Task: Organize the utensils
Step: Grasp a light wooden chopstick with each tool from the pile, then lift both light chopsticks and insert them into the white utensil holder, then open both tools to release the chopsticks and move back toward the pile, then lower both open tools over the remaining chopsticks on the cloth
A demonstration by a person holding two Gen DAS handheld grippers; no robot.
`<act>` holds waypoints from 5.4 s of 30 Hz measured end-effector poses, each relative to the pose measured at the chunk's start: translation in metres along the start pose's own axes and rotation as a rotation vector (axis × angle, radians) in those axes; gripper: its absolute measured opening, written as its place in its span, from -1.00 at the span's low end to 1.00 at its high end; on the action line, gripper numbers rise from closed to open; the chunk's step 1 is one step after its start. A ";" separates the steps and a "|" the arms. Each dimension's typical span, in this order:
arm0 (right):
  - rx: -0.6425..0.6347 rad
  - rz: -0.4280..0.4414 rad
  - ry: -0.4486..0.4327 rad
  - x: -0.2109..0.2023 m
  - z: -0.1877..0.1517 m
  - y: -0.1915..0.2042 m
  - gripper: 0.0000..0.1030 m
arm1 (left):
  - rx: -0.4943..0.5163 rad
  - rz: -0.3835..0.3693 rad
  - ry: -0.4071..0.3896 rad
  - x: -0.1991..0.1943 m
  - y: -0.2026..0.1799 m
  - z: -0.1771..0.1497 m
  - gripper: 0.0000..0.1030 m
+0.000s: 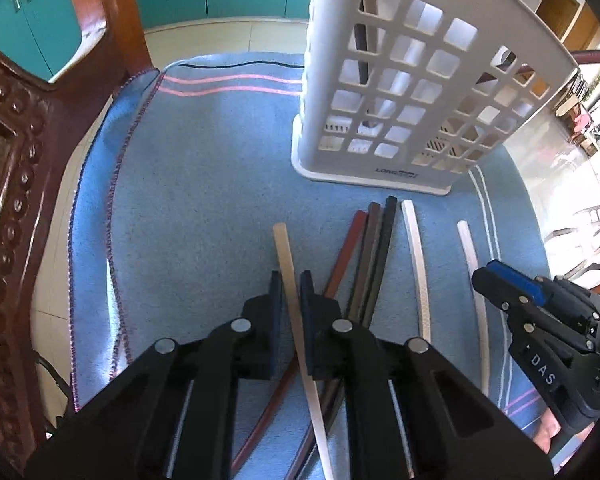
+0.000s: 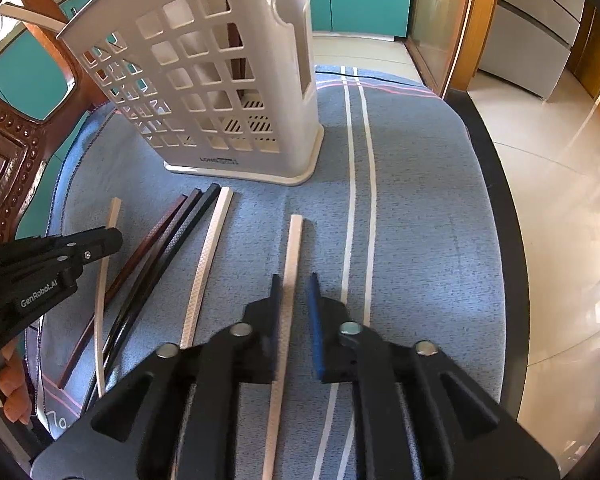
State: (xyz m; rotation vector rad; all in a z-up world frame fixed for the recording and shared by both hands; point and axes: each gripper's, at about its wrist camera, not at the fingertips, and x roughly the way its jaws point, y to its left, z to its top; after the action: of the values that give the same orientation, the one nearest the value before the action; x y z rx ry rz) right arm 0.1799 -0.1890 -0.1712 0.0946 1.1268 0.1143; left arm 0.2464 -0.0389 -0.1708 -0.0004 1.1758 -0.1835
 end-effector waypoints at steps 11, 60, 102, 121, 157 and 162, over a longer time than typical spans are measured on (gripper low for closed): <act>-0.050 -0.034 -0.023 0.010 0.000 0.015 -0.51 | 0.011 0.029 0.028 0.020 -0.018 0.005 -0.71; 0.015 0.377 -0.796 -0.286 0.068 -0.026 -0.87 | 0.044 -0.184 -0.860 -0.289 -0.020 0.016 -0.86; -0.042 0.191 -0.865 -0.239 0.060 -0.009 -0.35 | -0.142 -0.034 -0.807 -0.186 -0.016 0.081 -0.86; -0.347 0.203 -0.351 -0.123 0.009 0.062 -0.24 | -0.090 0.097 -0.886 -0.193 -0.003 -0.020 -0.58; 0.038 0.090 0.035 -0.004 -0.014 -0.004 -0.81 | -0.031 0.196 -0.304 -0.058 0.003 -0.056 -0.04; 0.057 0.091 0.008 -0.013 -0.010 -0.009 -0.76 | -0.134 0.140 -0.186 -0.031 0.018 -0.073 -0.03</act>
State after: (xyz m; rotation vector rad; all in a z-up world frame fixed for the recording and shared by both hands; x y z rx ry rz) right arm 0.1653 -0.1997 -0.1651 0.1963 1.1341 0.1642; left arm 0.1702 -0.0093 -0.1724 -0.0521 0.9967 0.0189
